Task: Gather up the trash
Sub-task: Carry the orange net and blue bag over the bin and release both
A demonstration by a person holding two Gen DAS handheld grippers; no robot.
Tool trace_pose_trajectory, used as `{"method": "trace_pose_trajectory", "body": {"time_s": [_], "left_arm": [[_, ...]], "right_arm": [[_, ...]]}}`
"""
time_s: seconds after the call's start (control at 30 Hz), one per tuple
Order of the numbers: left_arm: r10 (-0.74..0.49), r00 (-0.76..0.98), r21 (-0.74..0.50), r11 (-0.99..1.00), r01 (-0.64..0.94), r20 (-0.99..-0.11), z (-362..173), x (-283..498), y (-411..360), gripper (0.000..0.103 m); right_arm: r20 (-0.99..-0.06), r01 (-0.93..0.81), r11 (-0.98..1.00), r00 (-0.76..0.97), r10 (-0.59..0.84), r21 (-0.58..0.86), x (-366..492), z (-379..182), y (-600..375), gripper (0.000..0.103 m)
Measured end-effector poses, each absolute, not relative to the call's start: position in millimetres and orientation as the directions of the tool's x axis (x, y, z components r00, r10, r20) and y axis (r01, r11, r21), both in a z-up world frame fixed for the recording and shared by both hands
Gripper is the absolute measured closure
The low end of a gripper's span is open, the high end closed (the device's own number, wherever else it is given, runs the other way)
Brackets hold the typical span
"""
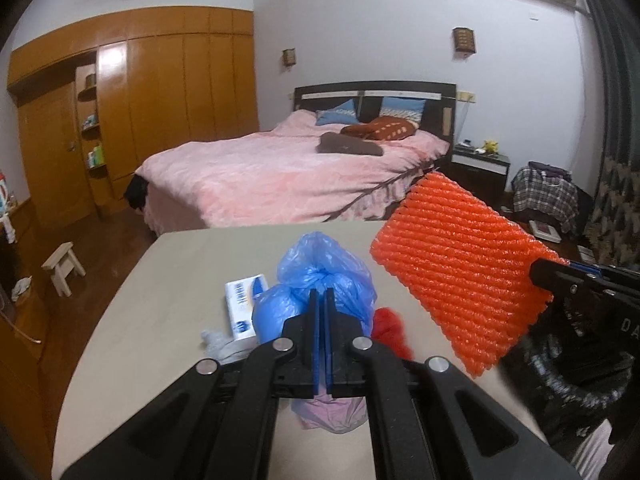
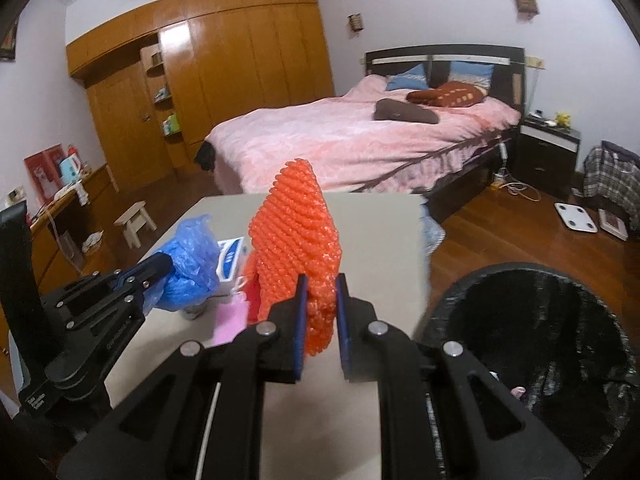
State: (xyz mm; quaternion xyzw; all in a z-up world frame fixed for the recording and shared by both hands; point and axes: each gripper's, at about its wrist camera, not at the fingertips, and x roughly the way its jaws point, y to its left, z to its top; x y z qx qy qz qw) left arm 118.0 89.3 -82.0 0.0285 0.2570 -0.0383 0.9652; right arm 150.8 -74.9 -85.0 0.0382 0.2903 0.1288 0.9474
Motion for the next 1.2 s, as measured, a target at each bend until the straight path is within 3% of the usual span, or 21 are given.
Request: {"method": "trace_pose_trajectory", "body": {"time_s": [0.63, 1.03, 1.13, 1.2], "left_arm": [[-0.369, 0.79, -0.006, 0.907, 0.42, -0.49, -76, 129, -70, 0.101], [-0.502, 0.688, -0.059, 0.827, 0.558, -0.524, -93, 131, -158, 0.101], [-0.531, 0.655, -0.079, 0.806, 0.587, -0.537, -97, 135, -169, 0.095], [-0.541, 0.643, -0.094, 0.799, 0.594, -0.542, -98, 137, -168, 0.074]], "right_arm": [[-0.547, 0.153, 0.983, 0.834, -0.076, 0.097, 106, -83, -223, 0.091], [-0.595, 0.326, 0.94, 0.778, -0.204, 0.104, 76, -111, -297, 0.09], [-0.608, 0.346, 0.933, 0.763, -0.218, 0.099, 72, -118, -306, 0.09], [-0.618, 0.363, 0.928, 0.75, -0.236, 0.087, 71, -123, -310, 0.086]]}}
